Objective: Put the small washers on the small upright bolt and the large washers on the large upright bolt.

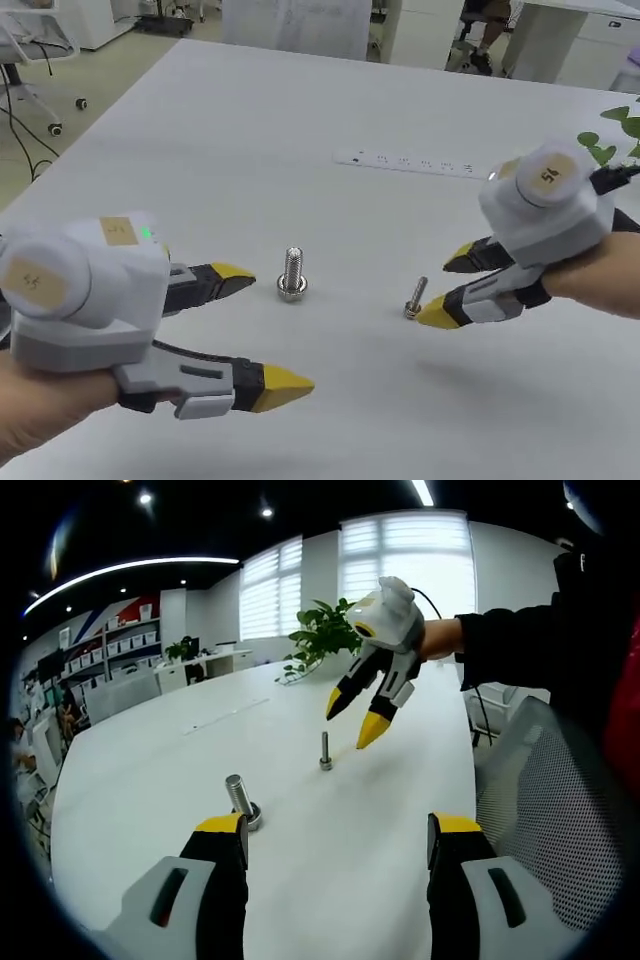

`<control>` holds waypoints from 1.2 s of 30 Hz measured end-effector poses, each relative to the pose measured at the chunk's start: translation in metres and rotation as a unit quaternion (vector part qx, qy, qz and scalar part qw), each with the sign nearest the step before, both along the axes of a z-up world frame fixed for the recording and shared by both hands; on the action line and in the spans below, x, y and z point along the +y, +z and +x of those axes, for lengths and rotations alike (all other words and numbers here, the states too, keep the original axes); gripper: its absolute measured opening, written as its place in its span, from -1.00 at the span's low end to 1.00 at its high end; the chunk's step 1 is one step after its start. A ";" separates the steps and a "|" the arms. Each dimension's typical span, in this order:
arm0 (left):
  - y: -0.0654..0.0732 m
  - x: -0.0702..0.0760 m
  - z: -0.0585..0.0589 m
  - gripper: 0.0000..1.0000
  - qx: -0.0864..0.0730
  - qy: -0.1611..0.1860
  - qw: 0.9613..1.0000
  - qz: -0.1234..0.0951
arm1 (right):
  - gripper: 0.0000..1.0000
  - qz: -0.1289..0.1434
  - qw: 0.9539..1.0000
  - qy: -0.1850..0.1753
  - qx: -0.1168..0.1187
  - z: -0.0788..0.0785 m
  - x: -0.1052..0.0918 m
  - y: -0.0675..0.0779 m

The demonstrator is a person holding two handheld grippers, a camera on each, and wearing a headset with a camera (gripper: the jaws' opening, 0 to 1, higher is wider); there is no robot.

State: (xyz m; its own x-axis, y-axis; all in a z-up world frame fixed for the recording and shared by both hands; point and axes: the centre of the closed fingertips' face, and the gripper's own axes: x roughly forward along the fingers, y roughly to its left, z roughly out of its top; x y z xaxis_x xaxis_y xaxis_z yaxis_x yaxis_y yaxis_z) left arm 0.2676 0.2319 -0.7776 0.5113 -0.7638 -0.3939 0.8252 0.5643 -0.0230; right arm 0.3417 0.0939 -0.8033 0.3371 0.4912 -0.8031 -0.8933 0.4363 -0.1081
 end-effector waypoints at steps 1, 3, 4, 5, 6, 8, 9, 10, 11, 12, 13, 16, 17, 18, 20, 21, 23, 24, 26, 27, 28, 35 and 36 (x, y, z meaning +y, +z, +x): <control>0.000 0.001 0.000 0.45 0.000 0.001 1.000 0.000 | 0.03 0.006 1.000 0.001 -0.004 -0.002 0.001 0.002; 0.001 0.002 0.001 0.45 0.000 0.004 1.000 -0.002 | 0.10 0.019 1.000 -0.002 -0.008 -0.009 0.003 0.005; 0.002 0.003 0.001 0.45 0.000 0.006 1.000 -0.002 | 0.12 0.025 1.000 -0.002 -0.009 -0.012 0.003 0.006; 0.002 0.003 0.000 0.45 0.000 0.007 1.000 -0.003 | 0.14 0.031 0.999 -0.003 -0.010 -0.015 0.004 0.007; 0.002 0.004 0.000 0.45 0.000 0.008 1.000 -0.003 | 0.16 0.037 0.999 -0.006 -0.013 -0.018 0.004 0.008; 0.003 0.005 0.000 0.46 0.000 0.010 1.000 -0.004 | 0.19 0.041 0.999 -0.009 -0.019 -0.022 0.003 0.009; 0.004 0.006 -0.001 0.46 0.000 0.011 1.000 -0.004 | 0.21 0.047 0.999 -0.011 -0.023 -0.024 0.003 0.011; 0.004 0.006 -0.001 0.46 0.000 0.012 1.000 -0.004 | 0.24 0.057 0.998 -0.016 -0.025 -0.027 0.003 0.012; 0.004 0.006 -0.001 0.46 0.000 0.013 1.000 -0.004 | 0.27 0.061 0.998 -0.018 -0.026 -0.028 0.003 0.013; 0.004 0.007 -0.002 0.46 0.000 0.014 1.000 -0.004 | 0.31 0.072 0.997 -0.025 -0.028 -0.029 0.003 0.015; 0.004 0.007 -0.002 0.46 0.000 0.014 1.000 -0.004 | 0.34 0.077 0.996 -0.029 -0.029 -0.031 0.002 0.016; 0.006 0.007 -0.003 0.47 -0.001 0.016 1.000 -0.004 | 0.43 0.102 0.993 -0.042 -0.038 -0.037 0.003 0.021; 0.006 0.007 -0.003 0.47 -0.001 0.017 1.000 -0.004 | 0.46 0.106 0.993 -0.045 -0.037 -0.039 0.003 0.021; 0.006 0.008 -0.004 0.47 -0.001 0.017 1.000 -0.004 | 0.47 0.110 0.992 -0.046 -0.038 -0.042 0.003 0.022; 0.007 0.008 -0.005 0.47 -0.001 0.018 1.000 -0.004 | 0.54 0.119 0.991 -0.052 -0.046 -0.045 0.002 0.023; 0.007 0.008 -0.006 0.47 0.000 0.019 1.000 -0.005 | 0.55 0.121 0.990 -0.054 -0.043 -0.049 0.002 0.022; 0.008 0.008 -0.007 0.48 0.001 0.020 1.000 -0.006 | 0.57 0.123 0.990 -0.056 -0.041 -0.053 0.001 0.020; 0.008 0.008 -0.007 0.48 0.002 0.020 1.000 -0.006 | 0.58 0.125 0.990 -0.058 -0.040 -0.055 0.001 0.020; 0.007 0.009 -0.009 0.48 0.004 0.022 1.000 -0.006 | 0.63 0.132 0.988 -0.064 -0.040 -0.058 0.002 0.021; 0.008 0.010 -0.009 0.49 0.005 0.023 1.000 -0.006 | 0.66 0.137 0.988 -0.066 -0.041 -0.060 0.002 0.022; 0.008 0.010 -0.010 0.49 0.005 0.024 1.000 -0.007 | 0.69 0.142 0.987 -0.068 -0.040 -0.062 0.003 0.023; 0.007 0.015 -0.014 0.50 0.013 0.034 0.999 -0.017 | 0.80 0.189 0.977 -0.084 -0.052 -0.070 0.009 0.032; 0.006 0.015 -0.015 0.50 0.014 0.035 0.999 -0.017 | 0.84 0.197 0.975 -0.089 -0.046 -0.071 0.011 0.032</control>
State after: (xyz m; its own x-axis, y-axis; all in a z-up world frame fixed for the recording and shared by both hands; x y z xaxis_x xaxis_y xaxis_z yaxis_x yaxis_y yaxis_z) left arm 0.2526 0.2468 -0.7715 0.5531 -0.7398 -0.3831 0.7827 0.6190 -0.0653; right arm 0.2704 0.1045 -0.7714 0.5073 0.6822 -0.5266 -0.7939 0.6076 0.0223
